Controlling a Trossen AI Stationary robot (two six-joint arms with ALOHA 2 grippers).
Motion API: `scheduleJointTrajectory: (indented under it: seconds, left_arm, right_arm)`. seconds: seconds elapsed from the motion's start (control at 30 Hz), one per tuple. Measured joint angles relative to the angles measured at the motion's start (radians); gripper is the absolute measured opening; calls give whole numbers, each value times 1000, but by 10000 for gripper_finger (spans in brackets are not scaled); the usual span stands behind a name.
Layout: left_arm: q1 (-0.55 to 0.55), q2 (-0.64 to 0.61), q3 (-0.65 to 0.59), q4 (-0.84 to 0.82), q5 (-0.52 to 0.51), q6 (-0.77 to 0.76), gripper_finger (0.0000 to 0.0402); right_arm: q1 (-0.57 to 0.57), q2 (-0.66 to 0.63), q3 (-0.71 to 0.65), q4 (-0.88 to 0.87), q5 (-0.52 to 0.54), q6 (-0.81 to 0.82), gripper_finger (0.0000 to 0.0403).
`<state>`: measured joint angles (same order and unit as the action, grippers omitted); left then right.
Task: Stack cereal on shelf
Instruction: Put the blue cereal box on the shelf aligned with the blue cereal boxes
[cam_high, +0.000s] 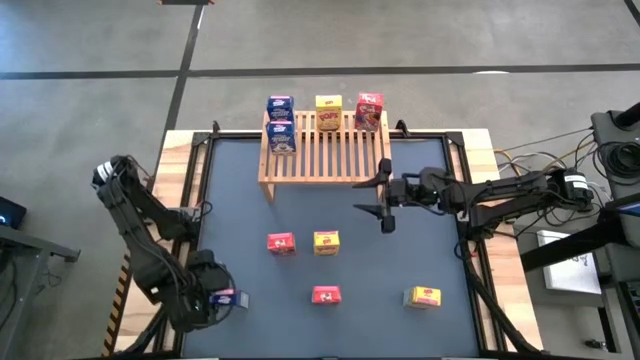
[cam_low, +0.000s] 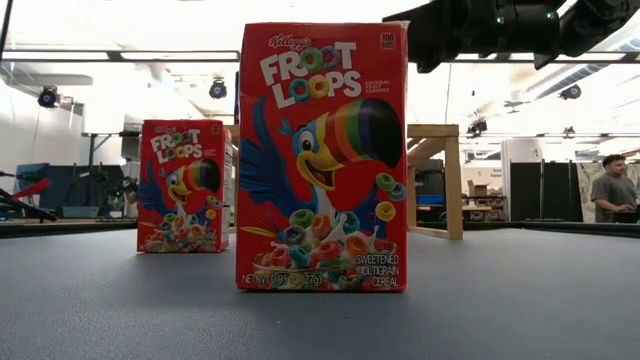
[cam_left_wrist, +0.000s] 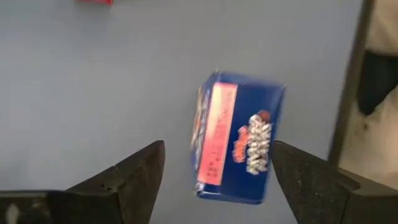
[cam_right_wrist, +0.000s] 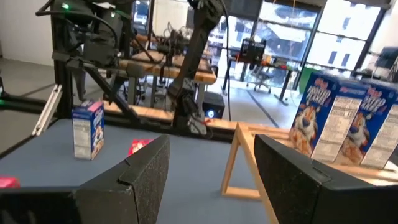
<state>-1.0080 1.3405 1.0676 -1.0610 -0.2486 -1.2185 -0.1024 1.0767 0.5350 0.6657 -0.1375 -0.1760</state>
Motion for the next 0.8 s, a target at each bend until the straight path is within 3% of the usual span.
scheduleJointTrajectory:
  seconds: [0.33,0.8]
  left_arm:
    - [-1,67,-14,67,39,10,274]
    - [3,35,25,-19,58,-11,274]
  right_arm:
    - [0,0,0,-48,8,-8,224]
    - [0,0,0,-48,9,-7,224]
